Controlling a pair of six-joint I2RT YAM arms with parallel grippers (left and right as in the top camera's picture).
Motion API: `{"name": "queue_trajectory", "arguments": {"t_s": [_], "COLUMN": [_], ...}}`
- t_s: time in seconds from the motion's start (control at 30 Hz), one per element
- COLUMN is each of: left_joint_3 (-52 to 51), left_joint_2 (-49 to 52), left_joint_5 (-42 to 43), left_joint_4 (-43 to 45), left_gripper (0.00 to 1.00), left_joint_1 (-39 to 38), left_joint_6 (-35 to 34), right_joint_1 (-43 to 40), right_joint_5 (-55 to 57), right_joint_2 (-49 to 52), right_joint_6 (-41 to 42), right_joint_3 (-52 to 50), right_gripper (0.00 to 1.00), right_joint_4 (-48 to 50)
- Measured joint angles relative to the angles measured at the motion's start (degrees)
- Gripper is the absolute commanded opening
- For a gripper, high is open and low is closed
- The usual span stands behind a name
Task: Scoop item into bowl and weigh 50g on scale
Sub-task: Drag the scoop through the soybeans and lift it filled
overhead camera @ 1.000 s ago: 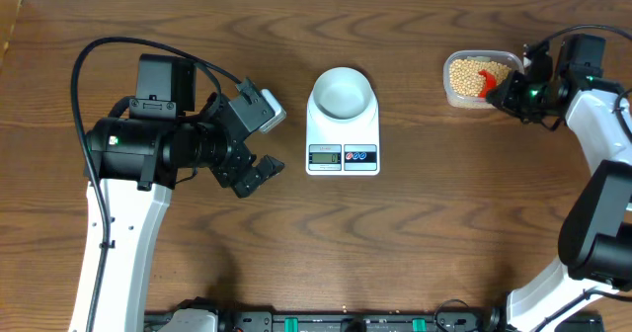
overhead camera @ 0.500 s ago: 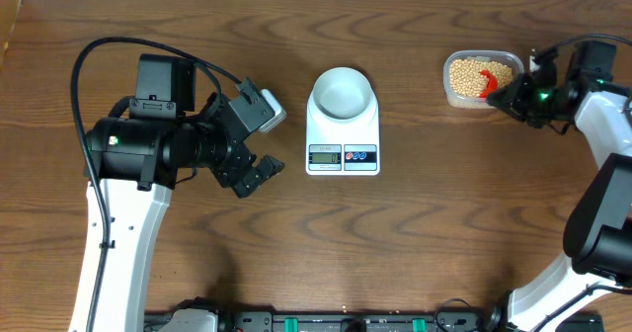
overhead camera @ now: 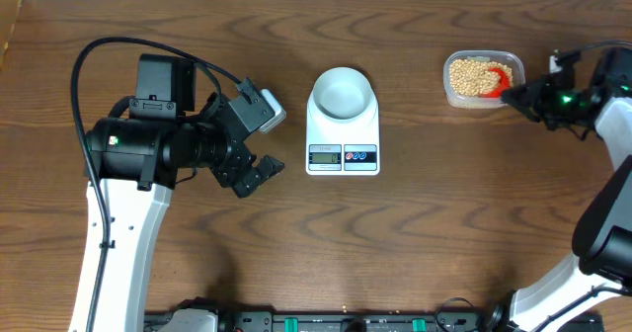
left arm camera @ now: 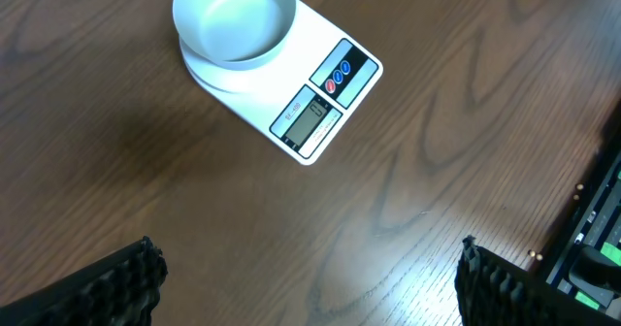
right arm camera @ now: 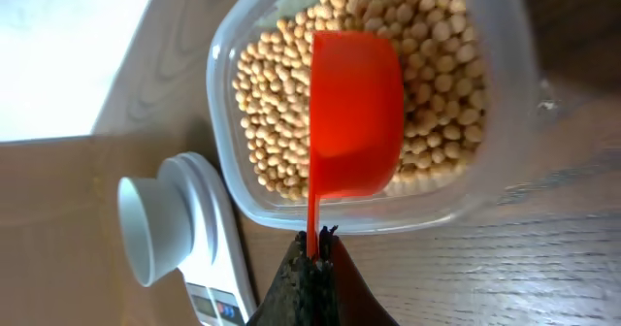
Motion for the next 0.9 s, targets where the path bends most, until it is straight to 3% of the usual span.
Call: {"name": "queue_trajectory", "arguments": {"t_s": [0.9], "left_joint_3": [0.02], "left_joint_2": [0.00], "left_joint_5": [0.00], "left_joint_4": [0.00], "left_gripper": [0.98], "left_joint_1": [0.00], "left_joint_6": [0.00], "right_joint_1": [-3.39], "right_joint_5": [-10.38], "right_joint_2": [0.00], "right_joint_6": [-0.74], "right_joint_3": [0.00], "right_gripper": [0.01], "right_joint_4": [0.15]}}
